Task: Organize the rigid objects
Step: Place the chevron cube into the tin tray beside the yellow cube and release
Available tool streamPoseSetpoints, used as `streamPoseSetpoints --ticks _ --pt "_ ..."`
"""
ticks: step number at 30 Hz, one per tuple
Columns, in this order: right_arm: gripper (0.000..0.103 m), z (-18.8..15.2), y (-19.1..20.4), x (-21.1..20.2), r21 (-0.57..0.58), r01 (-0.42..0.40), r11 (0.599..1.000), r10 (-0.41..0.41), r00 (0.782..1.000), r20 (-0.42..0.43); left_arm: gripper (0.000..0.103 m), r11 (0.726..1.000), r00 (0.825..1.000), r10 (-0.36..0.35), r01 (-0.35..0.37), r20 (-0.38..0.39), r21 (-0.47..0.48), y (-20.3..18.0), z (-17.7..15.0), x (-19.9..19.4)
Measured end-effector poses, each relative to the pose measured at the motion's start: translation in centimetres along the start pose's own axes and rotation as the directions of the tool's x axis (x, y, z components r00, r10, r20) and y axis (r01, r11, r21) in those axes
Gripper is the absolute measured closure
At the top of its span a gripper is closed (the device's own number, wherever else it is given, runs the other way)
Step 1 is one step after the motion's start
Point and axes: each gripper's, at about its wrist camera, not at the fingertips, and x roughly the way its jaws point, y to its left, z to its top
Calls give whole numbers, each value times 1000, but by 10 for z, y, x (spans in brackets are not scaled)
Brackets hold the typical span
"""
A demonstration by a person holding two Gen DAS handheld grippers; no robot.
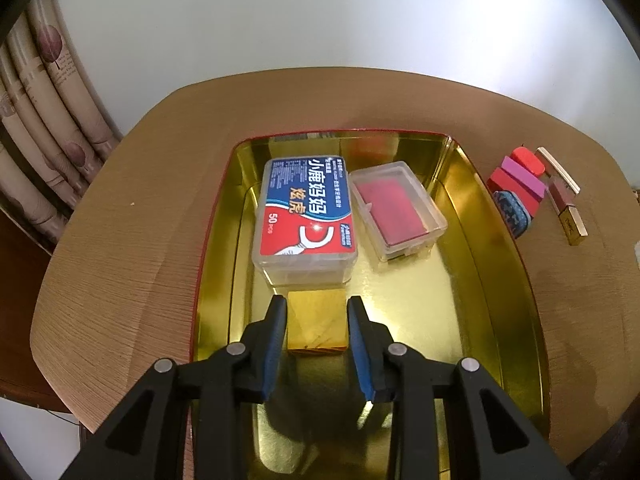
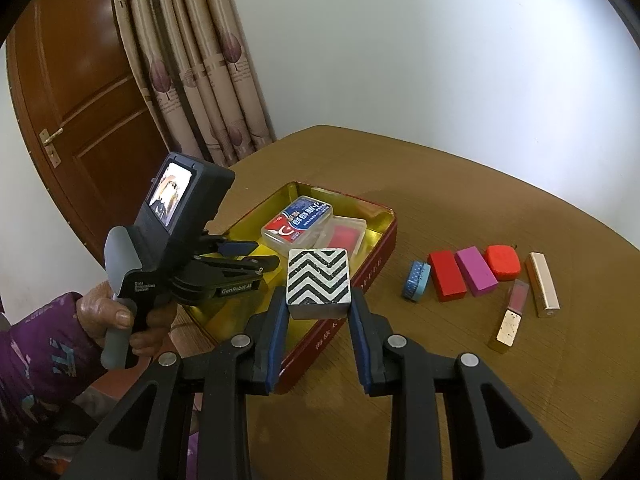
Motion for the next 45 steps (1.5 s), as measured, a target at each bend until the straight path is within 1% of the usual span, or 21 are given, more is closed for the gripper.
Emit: streamPoseSetpoints --ticks 5,10,12,14,17,18,20,21,23,25,26,28,31,33,38,40,42,43,44,45 --pt "76 4 2 4 2 -12 1000 12 1000 0 71 1000 1000 0 0 23 -1 1 -4 -12" --pt "76 14 7 9 -3 -30 1000 30 1000 6 71 1000 999 3 -2 51 -14 0 -11 -33" --pt "76 19 9 13 -2 -40 999 40 999 4 71 1000 998 19 -18 54 -23 1 -14 -40" --pt "76 23 12 19 5 -58 998 58 998 -4 71 999 998 18 -16 52 -39 4 -19 -47" --pt "76 27 18 35 9 -71 997 72 997 -32 71 995 998 36 -32 42 -97 12 -28 -59" --pt "76 28 20 41 13 -76 997 77 996 -43 71 991 998 54 -48 39 -125 16 -32 -64" --pt "76 27 24 55 11 -74 997 75 995 -70 71 976 992 118 -110 37 -186 26 -40 -73" --pt "76 27 25 63 13 -68 998 68 994 -86 71 965 988 146 -132 44 -227 32 -48 -81" --pt "76 24 28 75 21 -65 998 67 991 -114 67 949 985 165 -146 44 -280 40 -57 -88" --pt "76 21 31 89 16 -51 999 53 988 -143 67 933 983 180 -161 31 -321 48 -66 -92" --pt "76 21 32 95 16 -49 999 51 987 -155 67 928 983 180 -161 27 -337 51 -69 -92" --pt "76 19 34 106 15 -39 999 41 984 -172 67 922 988 152 -133 24 -363 57 -73 -91" --pt "76 18 33 122 23 -14 1000 18 978 -208 67 925 992 126 -111 19 -364 56 -73 -89" --pt "76 19 32 130 39 -8 999 17 975 -222 67 932 994 109 -95 20 -349 52 -73 -85" --pt "76 20 32 148 37 23 999 -13 970 -244 67 942 994 104 -89 29 -324 47 -75 -83" --pt "76 20 32 153 43 20 999 -9 968 -251 67 942 994 101 -83 40 -325 48 -75 -84" --pt "73 20 34 156 35 43 998 -33 968 -250 67 942 994 104 -85 41 -324 47 -75 -84" --pt "72 21 34 158 35 48 998 -38 968 -247 67 942 994 105 -87 39 -325 47 -75 -83" --pt "69 22 34 158 39 48 998 -37 969 -245 67 942 994 104 -85 40 -325 48 -75 -82" --pt "59 24 34 158 49 40 998 -27 970 -241 67 942 994 104 -85 40 -325 48 -75 -82"
